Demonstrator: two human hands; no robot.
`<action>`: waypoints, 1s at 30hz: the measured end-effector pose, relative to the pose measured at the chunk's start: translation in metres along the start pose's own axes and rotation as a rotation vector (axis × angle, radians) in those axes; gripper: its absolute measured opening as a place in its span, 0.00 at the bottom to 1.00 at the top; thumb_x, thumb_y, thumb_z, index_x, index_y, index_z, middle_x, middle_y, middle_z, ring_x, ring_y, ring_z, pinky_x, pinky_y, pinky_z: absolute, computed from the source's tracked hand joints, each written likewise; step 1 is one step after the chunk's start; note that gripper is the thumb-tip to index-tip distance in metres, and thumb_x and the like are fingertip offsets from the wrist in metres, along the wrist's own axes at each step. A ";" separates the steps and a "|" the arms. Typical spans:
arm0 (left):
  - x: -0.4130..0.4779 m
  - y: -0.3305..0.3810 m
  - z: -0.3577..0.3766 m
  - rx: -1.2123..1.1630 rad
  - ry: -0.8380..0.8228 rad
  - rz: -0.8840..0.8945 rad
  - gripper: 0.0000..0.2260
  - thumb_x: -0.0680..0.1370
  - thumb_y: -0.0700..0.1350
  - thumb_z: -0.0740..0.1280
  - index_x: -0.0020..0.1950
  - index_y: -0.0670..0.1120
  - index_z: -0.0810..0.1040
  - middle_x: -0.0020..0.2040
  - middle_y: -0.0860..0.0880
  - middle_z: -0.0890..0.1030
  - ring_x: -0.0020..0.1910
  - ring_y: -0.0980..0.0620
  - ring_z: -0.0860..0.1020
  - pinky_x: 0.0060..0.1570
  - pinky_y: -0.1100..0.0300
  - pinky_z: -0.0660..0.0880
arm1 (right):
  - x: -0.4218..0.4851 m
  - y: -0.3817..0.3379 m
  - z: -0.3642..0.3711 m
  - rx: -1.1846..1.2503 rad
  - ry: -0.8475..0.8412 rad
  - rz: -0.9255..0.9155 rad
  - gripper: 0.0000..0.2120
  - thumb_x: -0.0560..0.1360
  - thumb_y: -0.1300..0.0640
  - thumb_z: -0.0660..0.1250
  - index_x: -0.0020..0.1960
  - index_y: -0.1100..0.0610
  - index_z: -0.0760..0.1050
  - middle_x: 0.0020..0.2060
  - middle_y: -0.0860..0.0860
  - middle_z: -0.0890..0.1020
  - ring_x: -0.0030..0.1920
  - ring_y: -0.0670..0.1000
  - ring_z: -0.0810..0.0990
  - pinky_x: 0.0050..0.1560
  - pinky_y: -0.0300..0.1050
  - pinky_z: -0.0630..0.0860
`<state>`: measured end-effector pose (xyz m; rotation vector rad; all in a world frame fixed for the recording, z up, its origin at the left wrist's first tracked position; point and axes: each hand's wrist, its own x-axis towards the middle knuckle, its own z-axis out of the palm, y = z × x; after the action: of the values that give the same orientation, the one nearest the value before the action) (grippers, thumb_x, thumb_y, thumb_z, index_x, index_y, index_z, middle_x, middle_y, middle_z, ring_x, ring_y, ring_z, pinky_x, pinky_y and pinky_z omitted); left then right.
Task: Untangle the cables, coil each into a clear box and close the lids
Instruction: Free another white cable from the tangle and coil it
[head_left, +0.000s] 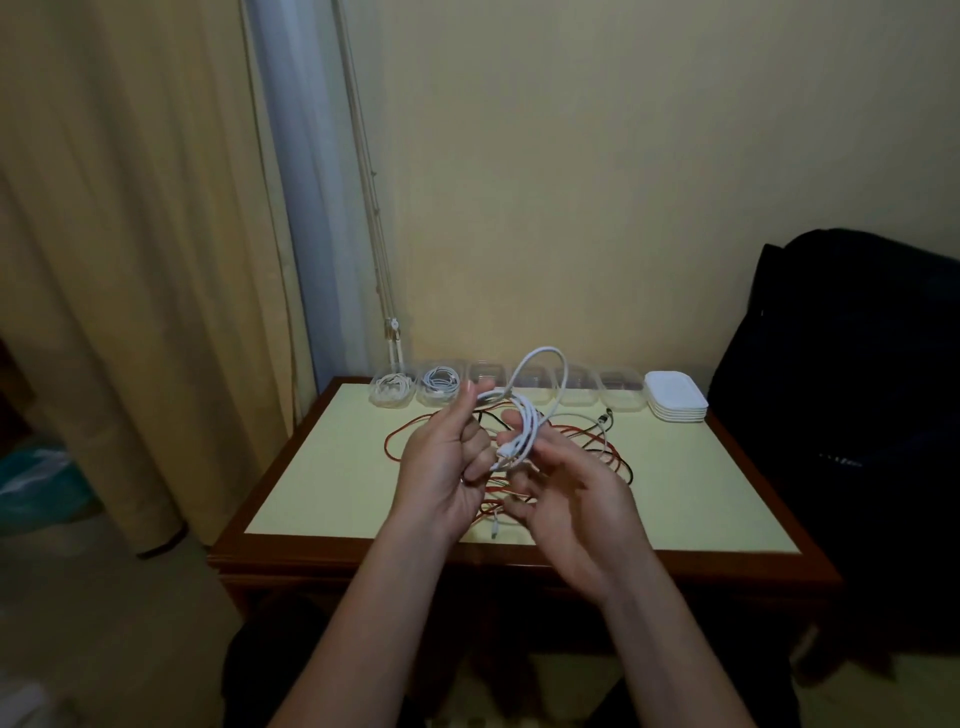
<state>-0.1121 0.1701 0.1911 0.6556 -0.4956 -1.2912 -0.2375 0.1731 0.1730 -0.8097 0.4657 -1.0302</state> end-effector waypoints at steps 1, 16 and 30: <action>0.000 -0.001 0.000 0.054 0.020 0.046 0.12 0.81 0.46 0.65 0.55 0.38 0.80 0.25 0.52 0.56 0.19 0.59 0.54 0.18 0.67 0.55 | -0.001 0.000 0.002 0.048 -0.036 0.027 0.18 0.76 0.56 0.62 0.61 0.60 0.83 0.43 0.51 0.79 0.36 0.47 0.69 0.38 0.46 0.61; 0.003 0.006 -0.013 0.242 -0.179 -0.225 0.14 0.80 0.40 0.64 0.62 0.34 0.79 0.28 0.52 0.59 0.22 0.57 0.58 0.25 0.64 0.59 | 0.003 -0.011 -0.028 -0.442 0.049 -0.062 0.13 0.82 0.67 0.62 0.65 0.63 0.76 0.51 0.58 0.86 0.30 0.47 0.70 0.34 0.41 0.75; 0.006 0.047 -0.025 -0.030 -0.004 -0.076 0.09 0.81 0.42 0.64 0.57 0.39 0.79 0.25 0.54 0.57 0.20 0.59 0.56 0.22 0.67 0.55 | -0.016 -0.041 -0.059 -0.965 0.030 -0.209 0.10 0.82 0.66 0.63 0.55 0.60 0.82 0.44 0.54 0.87 0.28 0.50 0.72 0.32 0.46 0.77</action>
<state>-0.0611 0.1749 0.2052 0.6522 -0.4576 -1.3698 -0.3085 0.1540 0.1675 -1.7251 0.9441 -0.9906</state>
